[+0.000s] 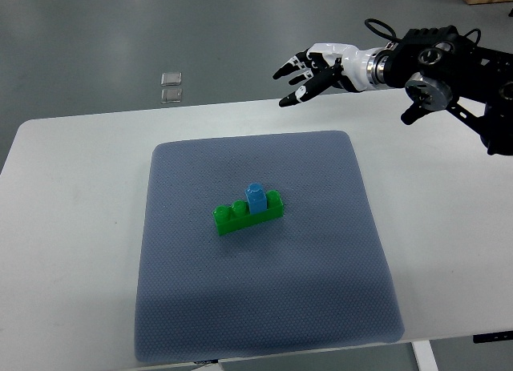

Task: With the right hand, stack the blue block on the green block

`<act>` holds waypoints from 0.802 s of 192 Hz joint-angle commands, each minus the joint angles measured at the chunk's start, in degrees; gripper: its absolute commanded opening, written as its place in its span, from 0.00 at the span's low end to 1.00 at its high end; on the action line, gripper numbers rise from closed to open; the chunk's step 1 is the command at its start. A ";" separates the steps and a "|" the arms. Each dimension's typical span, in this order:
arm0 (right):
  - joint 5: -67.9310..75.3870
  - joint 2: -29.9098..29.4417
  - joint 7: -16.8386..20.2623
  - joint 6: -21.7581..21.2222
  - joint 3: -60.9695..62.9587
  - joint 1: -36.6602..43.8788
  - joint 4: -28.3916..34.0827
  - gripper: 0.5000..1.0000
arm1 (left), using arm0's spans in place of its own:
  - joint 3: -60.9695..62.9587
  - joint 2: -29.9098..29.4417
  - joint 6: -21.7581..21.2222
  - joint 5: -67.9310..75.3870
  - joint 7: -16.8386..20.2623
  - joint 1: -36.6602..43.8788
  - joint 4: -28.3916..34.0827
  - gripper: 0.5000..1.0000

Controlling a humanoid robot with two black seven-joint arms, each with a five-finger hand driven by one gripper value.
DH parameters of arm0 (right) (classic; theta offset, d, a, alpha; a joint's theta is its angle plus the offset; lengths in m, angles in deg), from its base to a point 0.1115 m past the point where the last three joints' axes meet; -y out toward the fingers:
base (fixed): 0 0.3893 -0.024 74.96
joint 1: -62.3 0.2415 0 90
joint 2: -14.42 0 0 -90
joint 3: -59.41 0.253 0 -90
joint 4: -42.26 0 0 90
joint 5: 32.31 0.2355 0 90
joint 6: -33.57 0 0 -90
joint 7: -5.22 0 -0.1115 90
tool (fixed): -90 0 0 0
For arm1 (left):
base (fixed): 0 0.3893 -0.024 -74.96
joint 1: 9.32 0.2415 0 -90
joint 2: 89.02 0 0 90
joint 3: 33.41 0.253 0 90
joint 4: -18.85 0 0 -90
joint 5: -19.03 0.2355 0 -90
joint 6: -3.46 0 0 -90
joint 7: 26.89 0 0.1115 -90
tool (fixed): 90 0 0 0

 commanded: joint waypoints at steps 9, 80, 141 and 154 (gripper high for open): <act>1.87 -8.72 -1.79 0.10 21.15 -10.05 -7.16 0.86 | 0.13 0.00 0.00 0.00 0.00 0.00 0.00 1.00; 13.12 -15.49 -16.99 0.10 36.27 -20.78 -13.14 0.86 | -0.04 0.00 0.00 0.00 -0.09 0.00 0.00 1.00; 22.00 -16.63 -20.87 -0.34 36.28 -22.10 -17.80 0.86 | -0.04 0.00 0.00 0.00 -0.09 0.00 0.00 1.00; 22.00 -17.51 -20.87 -0.34 36.19 -22.36 -17.89 0.86 | -0.04 0.00 0.00 0.00 0.00 0.00 0.00 1.00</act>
